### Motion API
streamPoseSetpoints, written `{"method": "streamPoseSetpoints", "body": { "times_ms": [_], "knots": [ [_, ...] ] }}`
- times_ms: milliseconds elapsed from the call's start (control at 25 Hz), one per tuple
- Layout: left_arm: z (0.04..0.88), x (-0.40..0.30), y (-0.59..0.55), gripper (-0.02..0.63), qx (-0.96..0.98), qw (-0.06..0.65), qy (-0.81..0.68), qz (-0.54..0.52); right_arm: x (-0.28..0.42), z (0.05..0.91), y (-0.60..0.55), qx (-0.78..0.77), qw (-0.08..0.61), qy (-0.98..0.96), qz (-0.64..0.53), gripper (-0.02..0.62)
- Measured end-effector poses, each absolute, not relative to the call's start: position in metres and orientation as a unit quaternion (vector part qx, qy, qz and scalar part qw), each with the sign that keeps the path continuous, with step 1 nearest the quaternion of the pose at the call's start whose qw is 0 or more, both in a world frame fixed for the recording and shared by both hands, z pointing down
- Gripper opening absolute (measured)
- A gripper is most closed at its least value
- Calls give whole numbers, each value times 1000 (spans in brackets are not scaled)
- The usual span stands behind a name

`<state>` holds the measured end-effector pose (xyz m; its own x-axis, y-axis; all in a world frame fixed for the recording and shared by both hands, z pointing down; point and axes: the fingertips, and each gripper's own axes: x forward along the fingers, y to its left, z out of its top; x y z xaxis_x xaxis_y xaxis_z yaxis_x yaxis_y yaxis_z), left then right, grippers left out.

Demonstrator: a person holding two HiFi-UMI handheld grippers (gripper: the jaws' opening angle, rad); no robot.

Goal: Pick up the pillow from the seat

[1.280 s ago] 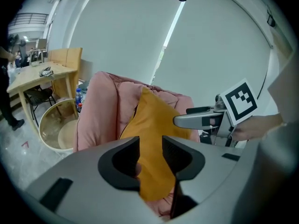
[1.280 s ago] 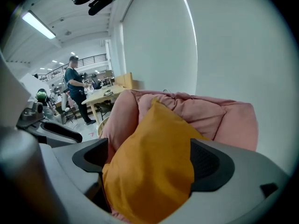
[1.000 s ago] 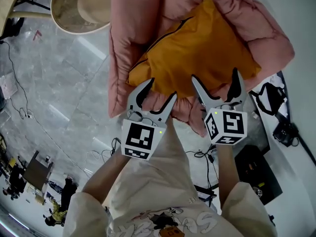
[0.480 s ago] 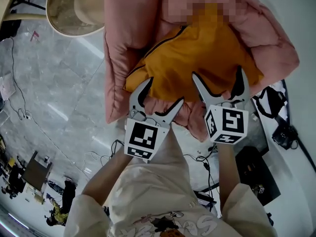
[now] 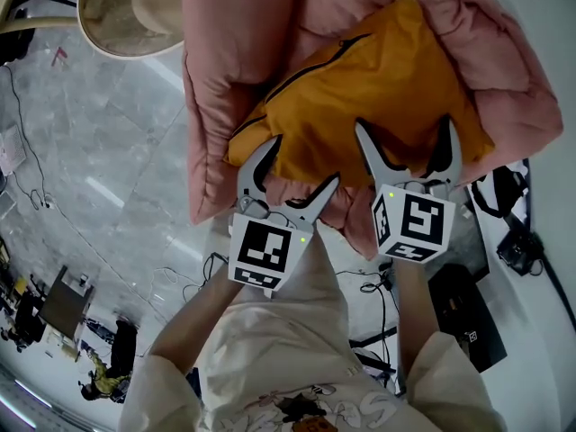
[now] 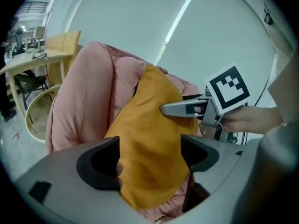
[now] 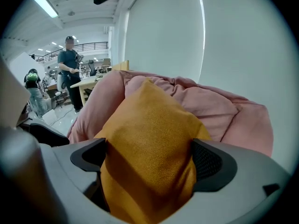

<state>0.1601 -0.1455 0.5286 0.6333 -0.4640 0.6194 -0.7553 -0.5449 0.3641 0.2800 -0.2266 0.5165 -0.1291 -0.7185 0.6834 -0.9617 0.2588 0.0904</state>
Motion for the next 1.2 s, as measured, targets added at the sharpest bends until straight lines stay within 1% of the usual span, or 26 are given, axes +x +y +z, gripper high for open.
{"method": "streamPoseSetpoints", "body": {
  "times_ms": [360,600,680,880,920,1120,1200],
  "knots": [
    [539,157,-151,400,845,307,-372,231,283,528,-236,603,324,-709,170,563],
    [549,160,-147,400,843,313,-371,233,281,535,-237,595,329,-710,184,526],
    [549,161,-148,400,842,314,-373,230,280,539,-236,590,331,-711,192,483],
    [551,161,-150,400,842,313,-377,228,272,544,-231,573,331,-720,211,305],
    [551,161,-150,400,841,314,-377,227,271,543,-229,569,330,-722,214,282],
    [550,156,-148,400,839,315,-381,228,267,534,-216,562,321,-728,226,205],
    [549,153,-150,400,840,310,-381,229,266,532,-211,561,318,-730,228,185]
  ]
}}
